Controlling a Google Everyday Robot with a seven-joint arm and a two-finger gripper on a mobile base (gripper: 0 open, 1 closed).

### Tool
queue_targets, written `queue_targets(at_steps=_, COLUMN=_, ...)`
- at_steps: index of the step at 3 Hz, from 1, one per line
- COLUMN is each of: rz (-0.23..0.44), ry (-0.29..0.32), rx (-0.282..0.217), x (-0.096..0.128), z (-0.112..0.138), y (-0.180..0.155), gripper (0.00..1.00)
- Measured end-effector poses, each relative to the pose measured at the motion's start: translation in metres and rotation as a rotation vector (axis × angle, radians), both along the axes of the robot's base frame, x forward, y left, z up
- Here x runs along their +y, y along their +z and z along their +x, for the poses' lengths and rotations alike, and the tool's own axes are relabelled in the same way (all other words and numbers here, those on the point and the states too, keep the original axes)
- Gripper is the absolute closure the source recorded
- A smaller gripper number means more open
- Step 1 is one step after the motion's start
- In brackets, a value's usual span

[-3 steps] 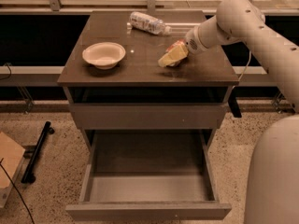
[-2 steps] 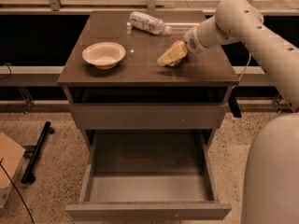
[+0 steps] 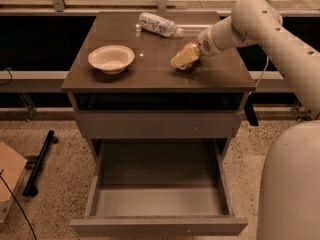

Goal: Place coke can into middle drawer

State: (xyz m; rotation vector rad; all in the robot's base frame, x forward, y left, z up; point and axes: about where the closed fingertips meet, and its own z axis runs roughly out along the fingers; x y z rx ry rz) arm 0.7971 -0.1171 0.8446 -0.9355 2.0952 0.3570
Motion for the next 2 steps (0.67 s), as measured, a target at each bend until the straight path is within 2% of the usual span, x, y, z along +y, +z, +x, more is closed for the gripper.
queue_targets(at_steps=1, rz=-0.010, ry=0.007, rx=-0.010, x=-0.001, z=-0.001, y=0.004, gripper=0.66)
queue_targets(at_steps=2, rz=-0.044, ry=0.040, rx=-0.030, x=-0.001, z=-0.012, y=0.019, gripper=0.89)
